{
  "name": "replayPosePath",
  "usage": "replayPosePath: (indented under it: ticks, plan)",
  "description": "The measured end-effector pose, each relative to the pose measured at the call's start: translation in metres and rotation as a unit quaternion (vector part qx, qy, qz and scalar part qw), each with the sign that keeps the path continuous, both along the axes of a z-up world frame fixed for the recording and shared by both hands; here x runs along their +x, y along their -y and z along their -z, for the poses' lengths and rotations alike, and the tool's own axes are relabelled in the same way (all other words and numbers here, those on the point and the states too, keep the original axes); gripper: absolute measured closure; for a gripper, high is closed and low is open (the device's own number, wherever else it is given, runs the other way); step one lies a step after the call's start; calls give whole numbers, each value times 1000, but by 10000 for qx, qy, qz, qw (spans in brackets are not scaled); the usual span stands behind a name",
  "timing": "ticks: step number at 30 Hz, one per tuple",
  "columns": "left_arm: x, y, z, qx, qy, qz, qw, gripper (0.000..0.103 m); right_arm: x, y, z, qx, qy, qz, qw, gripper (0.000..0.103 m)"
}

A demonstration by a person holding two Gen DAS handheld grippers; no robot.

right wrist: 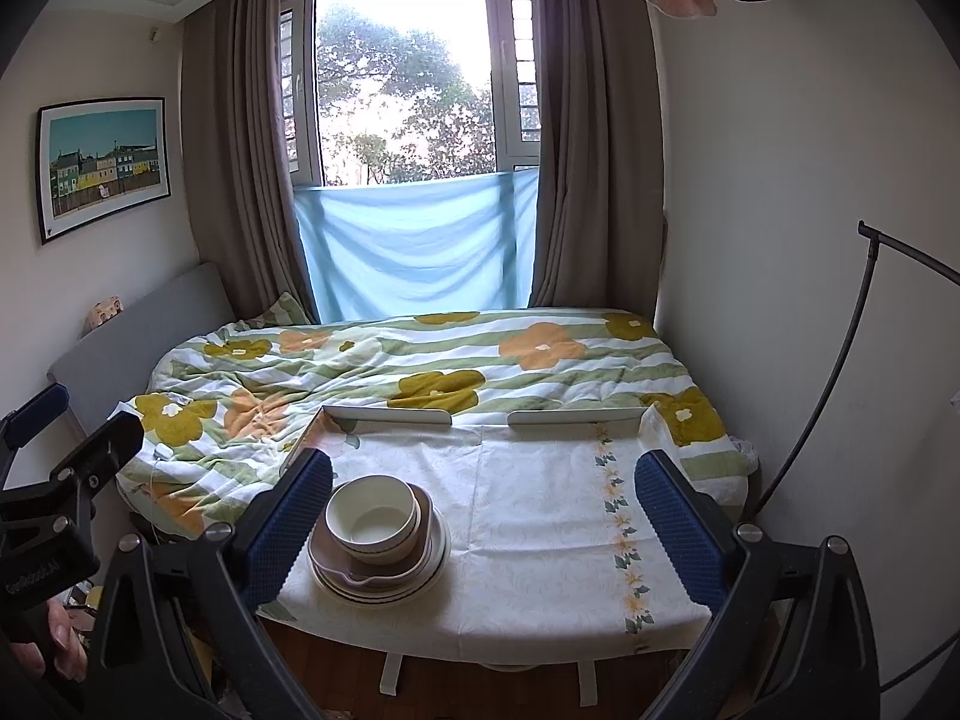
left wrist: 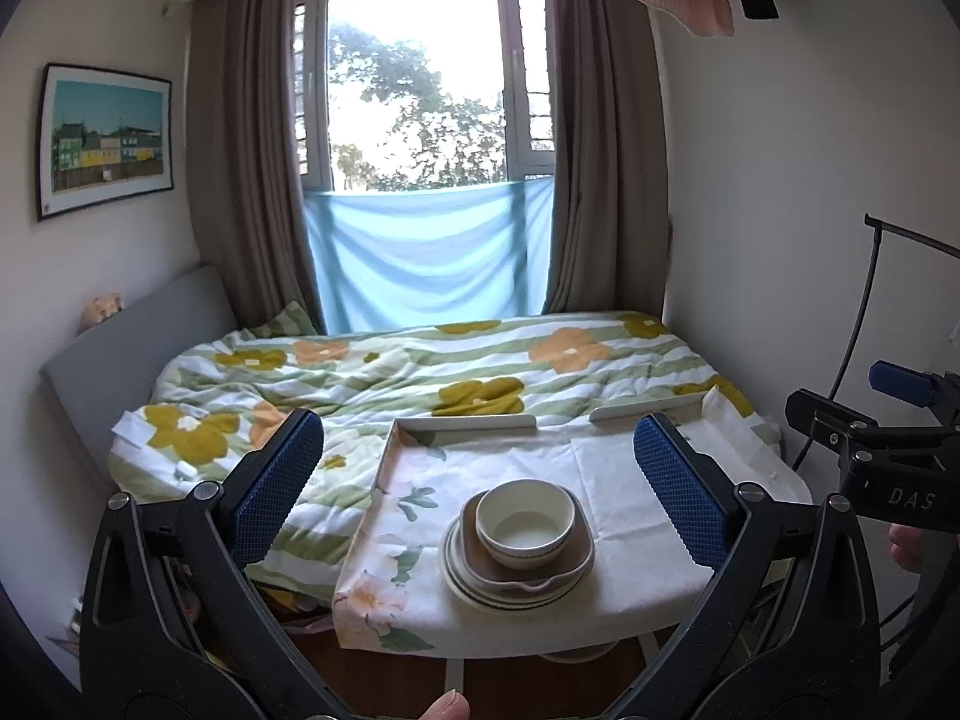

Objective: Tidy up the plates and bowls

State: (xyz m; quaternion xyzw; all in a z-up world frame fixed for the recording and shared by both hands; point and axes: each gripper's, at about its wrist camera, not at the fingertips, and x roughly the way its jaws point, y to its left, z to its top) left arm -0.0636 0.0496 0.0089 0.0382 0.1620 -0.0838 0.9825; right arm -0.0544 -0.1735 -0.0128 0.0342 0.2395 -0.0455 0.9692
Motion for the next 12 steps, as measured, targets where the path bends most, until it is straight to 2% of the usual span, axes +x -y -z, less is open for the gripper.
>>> replayPosePath:
  ticks: [12]
  plan:
    - [-4,3,0,-24,171,-10,9999,0,-1,3,4,-28,-83,15,10000,2]
